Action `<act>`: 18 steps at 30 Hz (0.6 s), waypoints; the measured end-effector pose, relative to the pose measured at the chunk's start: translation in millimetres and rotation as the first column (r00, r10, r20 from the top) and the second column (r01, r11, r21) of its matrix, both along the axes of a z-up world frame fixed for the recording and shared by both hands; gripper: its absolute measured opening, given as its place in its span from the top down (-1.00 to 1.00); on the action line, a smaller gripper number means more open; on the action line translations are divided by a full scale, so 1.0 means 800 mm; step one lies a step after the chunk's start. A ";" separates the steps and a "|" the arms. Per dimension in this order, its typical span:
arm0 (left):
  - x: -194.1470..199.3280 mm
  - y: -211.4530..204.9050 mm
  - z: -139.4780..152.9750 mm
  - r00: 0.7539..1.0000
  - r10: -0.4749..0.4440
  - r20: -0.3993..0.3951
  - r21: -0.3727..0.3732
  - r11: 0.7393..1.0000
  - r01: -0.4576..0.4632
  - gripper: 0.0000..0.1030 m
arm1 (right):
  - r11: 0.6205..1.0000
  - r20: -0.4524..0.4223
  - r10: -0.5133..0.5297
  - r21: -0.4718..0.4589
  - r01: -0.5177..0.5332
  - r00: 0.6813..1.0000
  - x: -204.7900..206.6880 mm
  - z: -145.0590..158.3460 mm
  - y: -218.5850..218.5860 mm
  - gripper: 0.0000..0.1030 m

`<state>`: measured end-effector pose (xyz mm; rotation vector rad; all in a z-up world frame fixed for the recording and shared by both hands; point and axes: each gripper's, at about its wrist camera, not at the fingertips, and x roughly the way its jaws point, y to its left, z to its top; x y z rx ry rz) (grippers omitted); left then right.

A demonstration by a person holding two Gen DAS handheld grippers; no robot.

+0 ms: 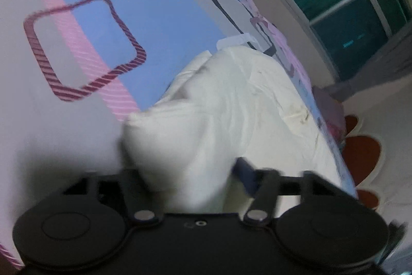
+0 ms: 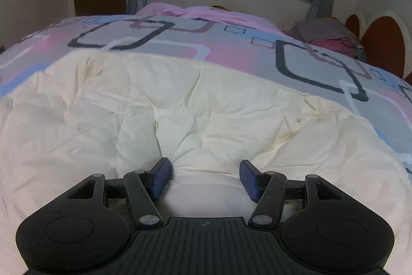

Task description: Fold large clothes

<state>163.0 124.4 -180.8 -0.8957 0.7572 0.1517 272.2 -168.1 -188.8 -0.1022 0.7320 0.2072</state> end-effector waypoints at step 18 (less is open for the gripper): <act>-0.021 -0.114 0.153 0.917 -0.315 0.243 0.444 0.877 0.184 0.60 | 0.997 0.081 -0.039 0.071 0.034 0.996 -0.046 0.060 -0.070 -0.14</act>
